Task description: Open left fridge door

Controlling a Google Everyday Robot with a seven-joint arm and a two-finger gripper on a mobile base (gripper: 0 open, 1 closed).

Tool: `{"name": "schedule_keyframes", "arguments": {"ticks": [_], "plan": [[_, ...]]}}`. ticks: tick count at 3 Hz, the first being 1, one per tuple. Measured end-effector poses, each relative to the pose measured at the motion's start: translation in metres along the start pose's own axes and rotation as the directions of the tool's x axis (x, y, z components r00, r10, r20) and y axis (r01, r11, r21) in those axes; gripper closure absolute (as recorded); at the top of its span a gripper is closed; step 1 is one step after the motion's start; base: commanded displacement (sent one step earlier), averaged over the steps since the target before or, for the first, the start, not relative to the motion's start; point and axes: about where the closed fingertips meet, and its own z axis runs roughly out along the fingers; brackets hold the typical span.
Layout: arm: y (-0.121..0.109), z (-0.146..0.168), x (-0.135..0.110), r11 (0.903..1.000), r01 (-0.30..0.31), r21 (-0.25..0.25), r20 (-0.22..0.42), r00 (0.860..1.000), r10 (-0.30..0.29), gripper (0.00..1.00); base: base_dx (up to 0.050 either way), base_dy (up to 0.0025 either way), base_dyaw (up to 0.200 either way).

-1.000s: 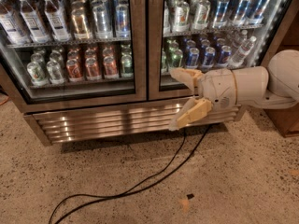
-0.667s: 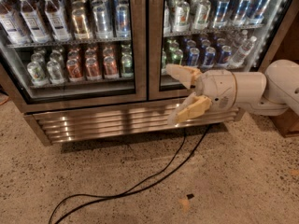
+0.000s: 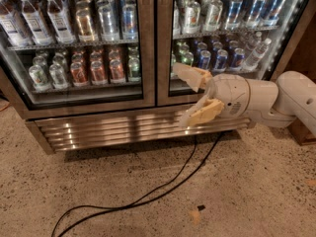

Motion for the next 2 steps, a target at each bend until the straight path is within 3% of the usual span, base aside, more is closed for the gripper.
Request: {"name": "schedule_keyframes", "arguments": {"ticks": [1, 2], "plan": [[0.0000, 0.0000, 0.0000, 1.0000, 0.000, 0.000, 0.000, 1.000, 0.000, 0.00, 0.000, 0.00000, 0.000], [0.0011, 0.0068, -0.0058, 0.9976, 0.016, 0.068, -0.112, 0.994, -0.008, 0.00, 0.000, 0.00000, 0.000]]}}
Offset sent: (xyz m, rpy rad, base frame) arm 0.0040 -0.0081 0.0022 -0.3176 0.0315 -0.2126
